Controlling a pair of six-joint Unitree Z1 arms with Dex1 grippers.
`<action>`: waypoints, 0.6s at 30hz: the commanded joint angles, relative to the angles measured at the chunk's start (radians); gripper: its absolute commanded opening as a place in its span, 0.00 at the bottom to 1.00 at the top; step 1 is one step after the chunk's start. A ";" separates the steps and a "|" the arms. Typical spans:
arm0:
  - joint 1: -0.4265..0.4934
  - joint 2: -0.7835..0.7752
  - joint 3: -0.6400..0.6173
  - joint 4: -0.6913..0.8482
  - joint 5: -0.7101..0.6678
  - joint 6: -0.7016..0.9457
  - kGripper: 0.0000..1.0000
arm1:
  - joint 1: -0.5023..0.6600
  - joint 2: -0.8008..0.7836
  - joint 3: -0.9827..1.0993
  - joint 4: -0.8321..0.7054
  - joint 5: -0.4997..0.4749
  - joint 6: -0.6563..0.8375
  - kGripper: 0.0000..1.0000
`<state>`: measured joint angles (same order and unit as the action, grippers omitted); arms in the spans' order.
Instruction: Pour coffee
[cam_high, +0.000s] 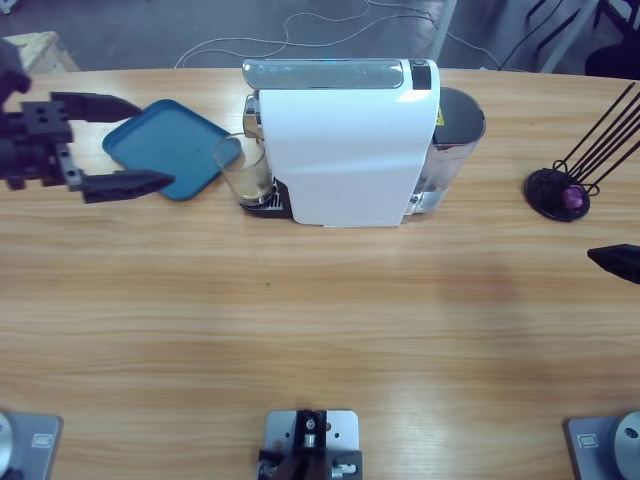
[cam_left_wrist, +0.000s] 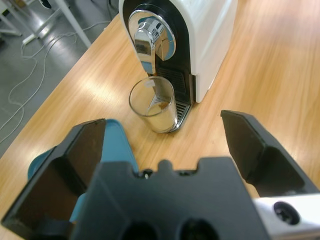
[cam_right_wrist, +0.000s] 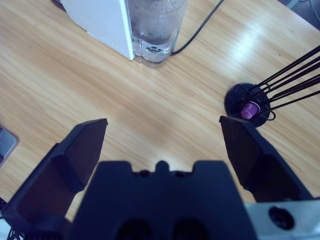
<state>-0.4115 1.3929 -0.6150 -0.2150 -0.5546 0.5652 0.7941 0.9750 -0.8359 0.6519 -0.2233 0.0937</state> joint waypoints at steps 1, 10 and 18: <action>0.014 0.208 0.000 -0.162 -0.062 0.027 1.00 | 0.007 -0.014 0.030 0.008 -0.014 -0.016 1.00; 0.014 0.420 -0.058 -0.341 -0.108 0.000 1.00 | 0.007 -0.013 0.031 0.009 -0.014 -0.016 1.00; 0.016 0.471 -0.067 -0.380 -0.182 -0.022 1.00 | 0.007 -0.007 0.032 0.003 -0.016 -0.016 1.00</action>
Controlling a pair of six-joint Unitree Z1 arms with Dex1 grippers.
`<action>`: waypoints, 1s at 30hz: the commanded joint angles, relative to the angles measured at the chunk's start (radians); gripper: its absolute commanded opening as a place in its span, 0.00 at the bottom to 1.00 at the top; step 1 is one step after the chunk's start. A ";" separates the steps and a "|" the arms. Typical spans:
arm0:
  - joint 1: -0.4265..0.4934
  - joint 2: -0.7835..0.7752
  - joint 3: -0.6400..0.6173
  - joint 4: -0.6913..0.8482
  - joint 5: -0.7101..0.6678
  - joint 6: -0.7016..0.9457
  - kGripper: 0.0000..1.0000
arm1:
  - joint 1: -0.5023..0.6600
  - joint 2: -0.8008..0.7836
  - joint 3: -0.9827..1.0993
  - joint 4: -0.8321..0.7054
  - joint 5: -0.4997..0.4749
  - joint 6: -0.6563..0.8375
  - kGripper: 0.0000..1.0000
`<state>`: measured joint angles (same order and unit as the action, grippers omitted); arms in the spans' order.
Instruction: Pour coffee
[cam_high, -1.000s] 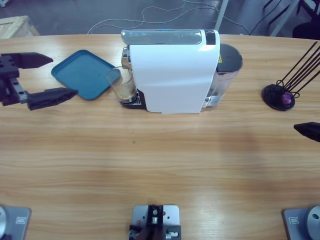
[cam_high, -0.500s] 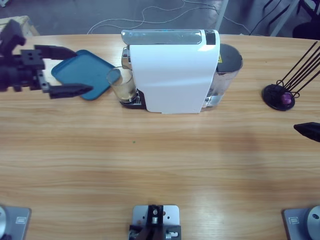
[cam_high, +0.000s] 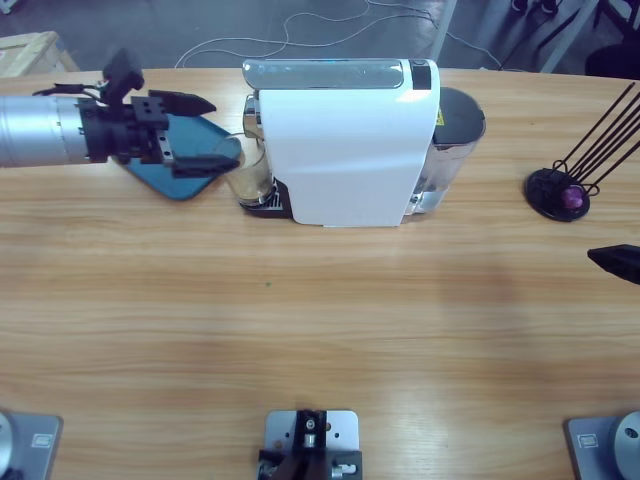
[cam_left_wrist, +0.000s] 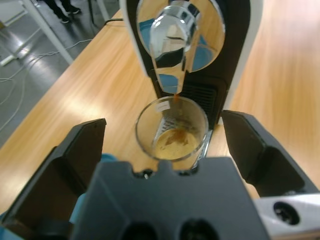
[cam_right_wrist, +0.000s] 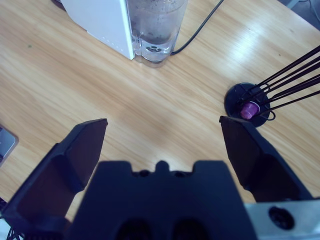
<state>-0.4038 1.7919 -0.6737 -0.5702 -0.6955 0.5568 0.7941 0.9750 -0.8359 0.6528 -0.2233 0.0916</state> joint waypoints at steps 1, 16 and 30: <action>0.008 0.079 -0.009 -0.025 -0.044 -0.014 1.00 | 0.007 -0.007 0.032 0.002 -0.016 -0.013 1.00; 0.016 0.145 -0.017 -0.056 -0.075 -0.053 1.00 | 0.007 -0.007 0.033 0.002 -0.013 -0.013 1.00; 0.013 0.173 -0.020 -0.111 -0.085 -0.058 1.00 | 0.007 0.003 0.031 0.002 -0.013 -0.013 1.00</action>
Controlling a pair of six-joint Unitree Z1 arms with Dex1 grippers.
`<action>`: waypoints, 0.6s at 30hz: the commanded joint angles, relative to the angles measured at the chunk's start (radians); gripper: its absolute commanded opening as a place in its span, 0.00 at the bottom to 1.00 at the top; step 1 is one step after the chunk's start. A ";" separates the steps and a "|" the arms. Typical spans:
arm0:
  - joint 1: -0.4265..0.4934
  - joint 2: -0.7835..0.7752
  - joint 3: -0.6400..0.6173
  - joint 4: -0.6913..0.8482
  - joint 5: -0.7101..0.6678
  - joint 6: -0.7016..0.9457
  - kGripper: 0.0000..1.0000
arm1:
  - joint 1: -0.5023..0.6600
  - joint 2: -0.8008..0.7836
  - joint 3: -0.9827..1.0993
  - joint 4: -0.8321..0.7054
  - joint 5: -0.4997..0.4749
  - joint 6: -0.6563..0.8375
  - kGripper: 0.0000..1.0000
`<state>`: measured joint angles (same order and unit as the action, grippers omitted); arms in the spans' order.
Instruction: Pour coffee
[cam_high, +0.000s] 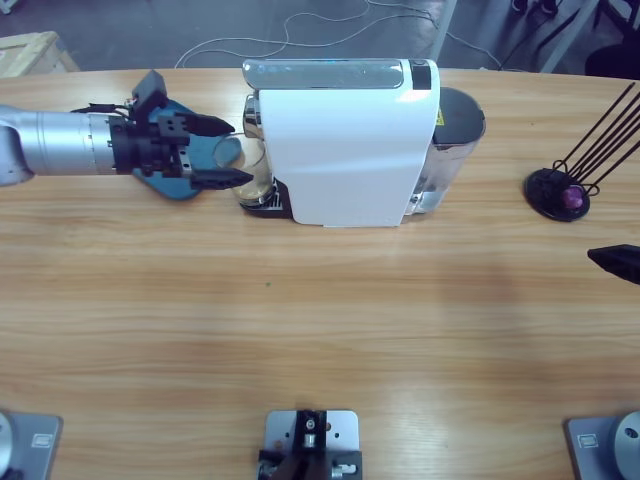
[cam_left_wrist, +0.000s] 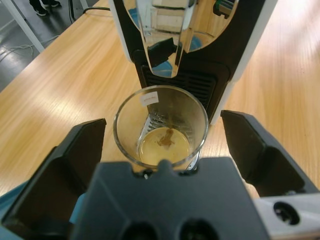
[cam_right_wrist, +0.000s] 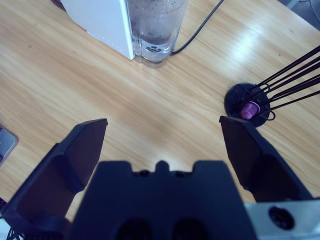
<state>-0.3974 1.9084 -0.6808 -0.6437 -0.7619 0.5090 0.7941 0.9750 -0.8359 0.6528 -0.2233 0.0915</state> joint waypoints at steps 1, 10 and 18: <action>0.006 0.064 -0.011 -0.037 -0.019 -0.009 1.00 | 0.007 0.004 0.031 0.002 -0.013 -0.013 1.00; -0.003 0.069 0.001 -0.037 0.000 -0.007 0.99 | 0.007 0.011 0.032 -0.001 -0.013 -0.013 1.00; -0.016 0.060 0.023 -0.037 0.021 -0.004 1.00 | 0.007 0.006 0.033 -0.002 -0.013 -0.013 1.00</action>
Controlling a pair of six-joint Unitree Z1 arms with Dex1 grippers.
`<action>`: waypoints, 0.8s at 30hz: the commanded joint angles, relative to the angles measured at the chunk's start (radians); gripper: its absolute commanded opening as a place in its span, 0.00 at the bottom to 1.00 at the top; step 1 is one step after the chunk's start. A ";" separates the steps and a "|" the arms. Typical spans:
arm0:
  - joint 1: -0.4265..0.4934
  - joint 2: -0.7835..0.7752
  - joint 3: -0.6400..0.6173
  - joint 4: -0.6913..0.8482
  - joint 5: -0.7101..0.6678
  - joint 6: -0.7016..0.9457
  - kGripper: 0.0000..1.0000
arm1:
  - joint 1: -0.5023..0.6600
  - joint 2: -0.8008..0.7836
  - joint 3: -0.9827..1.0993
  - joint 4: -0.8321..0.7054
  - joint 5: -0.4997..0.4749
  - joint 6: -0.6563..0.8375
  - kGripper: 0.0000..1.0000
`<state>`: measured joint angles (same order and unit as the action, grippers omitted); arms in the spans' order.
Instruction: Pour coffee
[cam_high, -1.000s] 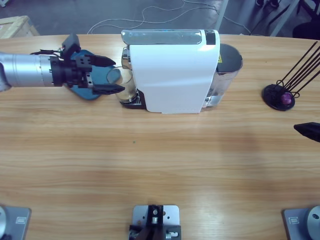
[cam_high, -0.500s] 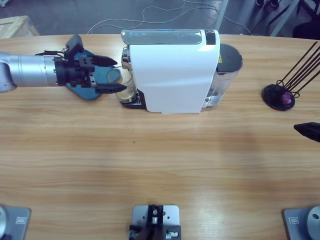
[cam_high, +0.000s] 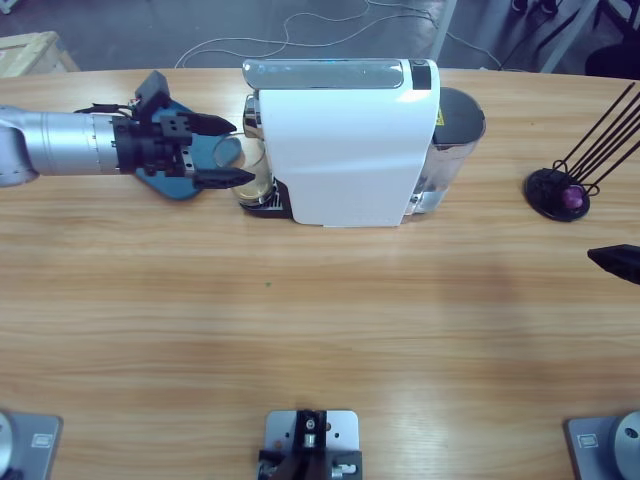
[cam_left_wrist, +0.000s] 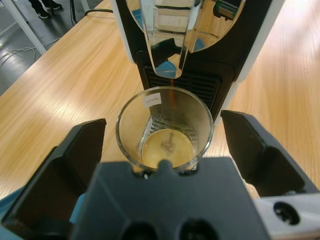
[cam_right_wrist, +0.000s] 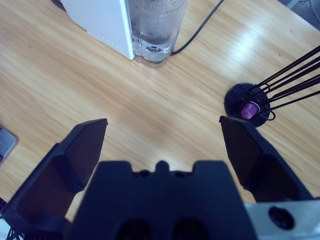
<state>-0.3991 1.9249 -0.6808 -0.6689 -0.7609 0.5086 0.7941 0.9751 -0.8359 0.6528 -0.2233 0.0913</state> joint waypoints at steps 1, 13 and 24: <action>-0.015 0.042 0.028 -0.012 0.022 -0.003 1.00 | 0.007 0.004 0.034 -0.002 -0.013 -0.013 1.00; -0.038 0.042 0.021 -0.006 0.079 -0.004 0.98 | 0.007 0.004 0.034 -0.002 -0.013 -0.013 1.00; -0.043 0.040 0.024 -0.005 0.088 -0.002 0.31 | 0.007 -0.001 0.035 -0.002 -0.012 -0.013 1.00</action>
<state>-0.4342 1.9249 -0.6714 -0.6689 -0.6893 0.5086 0.7941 0.9751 -0.8359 0.6528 -0.2233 0.0911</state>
